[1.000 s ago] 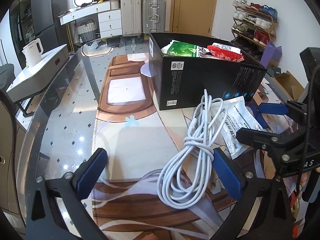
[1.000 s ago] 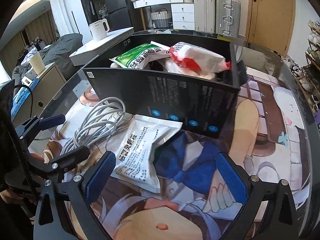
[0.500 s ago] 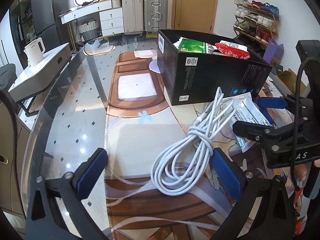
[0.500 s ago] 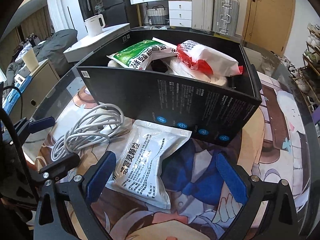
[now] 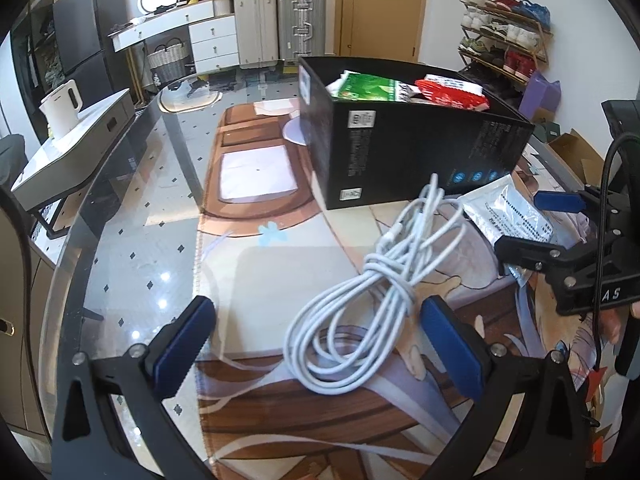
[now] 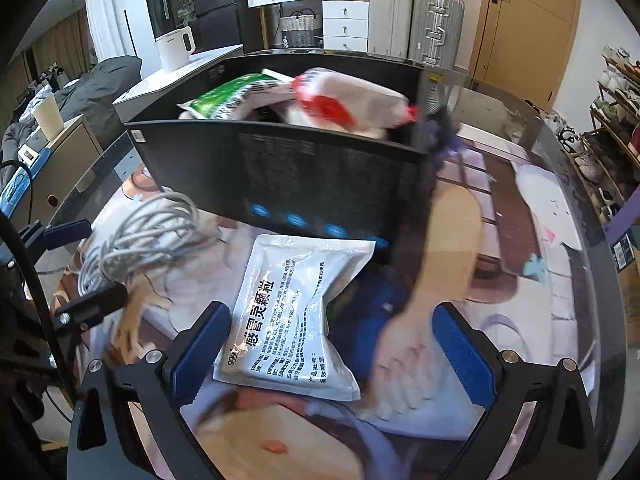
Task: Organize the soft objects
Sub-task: 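Open both tools and move them to the white cable bundle and white pouch, then grasp the white cable bundle with the left tool while the right tool grasps the white pouch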
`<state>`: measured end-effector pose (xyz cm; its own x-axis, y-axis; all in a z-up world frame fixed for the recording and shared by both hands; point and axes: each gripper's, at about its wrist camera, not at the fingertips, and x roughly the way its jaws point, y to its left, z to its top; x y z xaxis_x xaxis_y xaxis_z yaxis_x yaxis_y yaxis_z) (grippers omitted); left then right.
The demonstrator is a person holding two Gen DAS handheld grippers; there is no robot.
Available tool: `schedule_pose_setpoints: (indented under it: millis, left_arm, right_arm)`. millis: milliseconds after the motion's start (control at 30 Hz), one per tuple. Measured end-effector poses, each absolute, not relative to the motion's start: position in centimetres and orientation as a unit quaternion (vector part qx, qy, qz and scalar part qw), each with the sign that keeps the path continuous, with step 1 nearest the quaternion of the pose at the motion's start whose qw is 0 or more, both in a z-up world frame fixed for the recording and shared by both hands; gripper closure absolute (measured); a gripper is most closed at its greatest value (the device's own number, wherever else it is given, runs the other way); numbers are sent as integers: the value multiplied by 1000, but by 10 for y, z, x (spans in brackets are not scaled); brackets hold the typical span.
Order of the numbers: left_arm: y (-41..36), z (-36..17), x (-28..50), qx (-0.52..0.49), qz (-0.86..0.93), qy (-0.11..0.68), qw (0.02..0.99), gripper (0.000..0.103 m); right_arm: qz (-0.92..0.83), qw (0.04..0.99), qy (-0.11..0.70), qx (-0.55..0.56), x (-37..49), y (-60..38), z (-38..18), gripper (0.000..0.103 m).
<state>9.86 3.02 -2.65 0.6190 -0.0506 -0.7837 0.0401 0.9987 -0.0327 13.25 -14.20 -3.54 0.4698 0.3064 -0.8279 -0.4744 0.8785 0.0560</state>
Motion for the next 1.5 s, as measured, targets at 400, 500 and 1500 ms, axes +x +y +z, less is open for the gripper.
schedule_pose_setpoints:
  millis: [400,500,1500]
  left_arm:
    - [12,-20,102,-5,-66,426,902,16]
    - [11,-18,103,-10,-69,421,904,27]
    - [19,-2,87,-56,-108,384,915,76]
  right_arm:
    - [244,851,454,-100,126,-168,-40,4]
    - [252,853,446,-101,123,-162,-36,18]
    - [292,855,419,-85,91,-169,-15,66]
